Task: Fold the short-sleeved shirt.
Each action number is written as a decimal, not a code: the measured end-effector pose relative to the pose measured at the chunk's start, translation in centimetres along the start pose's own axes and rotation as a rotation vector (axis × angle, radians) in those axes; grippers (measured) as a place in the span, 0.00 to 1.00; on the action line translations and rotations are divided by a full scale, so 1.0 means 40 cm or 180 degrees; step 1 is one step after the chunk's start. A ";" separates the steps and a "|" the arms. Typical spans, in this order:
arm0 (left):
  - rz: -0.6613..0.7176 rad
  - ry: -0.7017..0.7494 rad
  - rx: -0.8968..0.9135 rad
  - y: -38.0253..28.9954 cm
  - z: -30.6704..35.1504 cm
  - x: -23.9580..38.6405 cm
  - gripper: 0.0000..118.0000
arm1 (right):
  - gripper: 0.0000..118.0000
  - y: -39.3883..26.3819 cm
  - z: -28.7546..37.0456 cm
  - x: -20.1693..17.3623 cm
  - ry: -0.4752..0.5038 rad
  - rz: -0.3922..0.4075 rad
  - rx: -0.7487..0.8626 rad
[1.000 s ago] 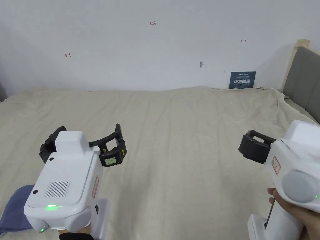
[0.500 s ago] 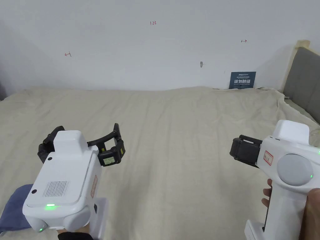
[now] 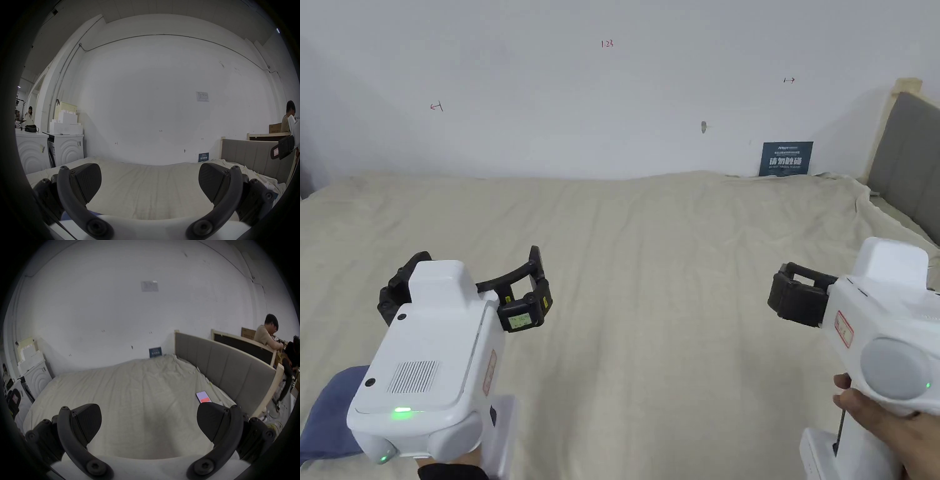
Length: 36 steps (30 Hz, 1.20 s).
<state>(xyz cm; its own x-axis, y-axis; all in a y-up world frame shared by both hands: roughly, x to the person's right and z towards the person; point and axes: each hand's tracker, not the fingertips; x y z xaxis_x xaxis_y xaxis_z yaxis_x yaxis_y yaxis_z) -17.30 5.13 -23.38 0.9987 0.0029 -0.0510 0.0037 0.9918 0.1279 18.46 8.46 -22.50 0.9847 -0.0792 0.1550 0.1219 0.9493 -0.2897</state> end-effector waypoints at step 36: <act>-0.0056 0.0042 0.0023 -0.008 -0.007 -0.004 1.00 | 1.00 -0.057 0.030 0.007 0.0217 0.0235 0.0924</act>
<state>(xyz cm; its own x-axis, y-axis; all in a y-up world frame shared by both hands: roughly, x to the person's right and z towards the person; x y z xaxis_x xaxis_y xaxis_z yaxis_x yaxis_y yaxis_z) -17.47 4.86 -23.69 0.9977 -0.0128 -0.0664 0.0216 0.9907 0.1341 18.30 6.65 -20.65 0.9969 -0.0178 0.0770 0.0189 0.9997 -0.0144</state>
